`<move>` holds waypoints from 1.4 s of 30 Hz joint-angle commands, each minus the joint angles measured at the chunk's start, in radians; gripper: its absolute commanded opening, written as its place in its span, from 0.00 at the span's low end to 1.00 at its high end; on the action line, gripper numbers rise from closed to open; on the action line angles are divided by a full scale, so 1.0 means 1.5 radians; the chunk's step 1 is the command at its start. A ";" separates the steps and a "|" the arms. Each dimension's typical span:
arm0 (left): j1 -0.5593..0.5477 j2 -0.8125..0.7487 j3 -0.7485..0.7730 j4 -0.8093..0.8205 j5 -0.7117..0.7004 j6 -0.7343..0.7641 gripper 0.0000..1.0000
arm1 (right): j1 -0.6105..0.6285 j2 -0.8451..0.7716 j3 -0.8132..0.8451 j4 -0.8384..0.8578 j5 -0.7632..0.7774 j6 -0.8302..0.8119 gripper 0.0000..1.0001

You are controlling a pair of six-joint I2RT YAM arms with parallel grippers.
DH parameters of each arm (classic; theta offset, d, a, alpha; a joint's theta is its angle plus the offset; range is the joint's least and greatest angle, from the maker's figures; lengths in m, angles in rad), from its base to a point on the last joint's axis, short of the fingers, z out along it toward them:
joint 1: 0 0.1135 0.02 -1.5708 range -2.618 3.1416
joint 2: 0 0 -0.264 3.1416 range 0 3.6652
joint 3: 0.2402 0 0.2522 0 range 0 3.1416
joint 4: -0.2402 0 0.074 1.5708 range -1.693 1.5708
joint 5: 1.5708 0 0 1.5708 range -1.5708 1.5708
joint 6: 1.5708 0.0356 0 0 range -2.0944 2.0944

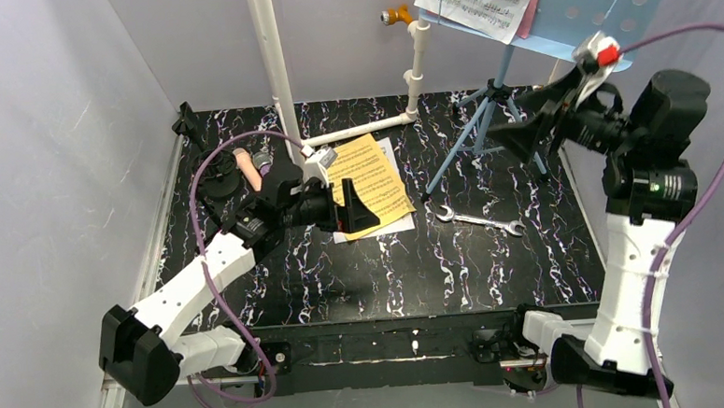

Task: Pack up the instrument practice props
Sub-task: Pick up the sheet music from the music stand.

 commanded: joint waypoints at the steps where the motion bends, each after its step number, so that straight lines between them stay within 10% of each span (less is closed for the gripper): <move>1: 0.005 -0.090 -0.047 0.041 -0.007 -0.037 0.98 | 0.006 0.082 0.084 0.151 0.065 0.178 0.98; 10: 0.005 -0.220 -0.117 0.027 -0.064 -0.063 0.98 | 0.053 0.223 0.297 0.127 0.248 0.216 0.97; 17: 0.004 -0.261 -0.125 -0.005 -0.089 -0.057 0.98 | 0.166 0.251 0.300 0.099 0.405 0.183 0.95; 42: 0.005 -0.287 -0.147 -0.020 -0.108 -0.061 0.98 | 0.187 0.284 0.284 0.116 0.584 0.212 0.94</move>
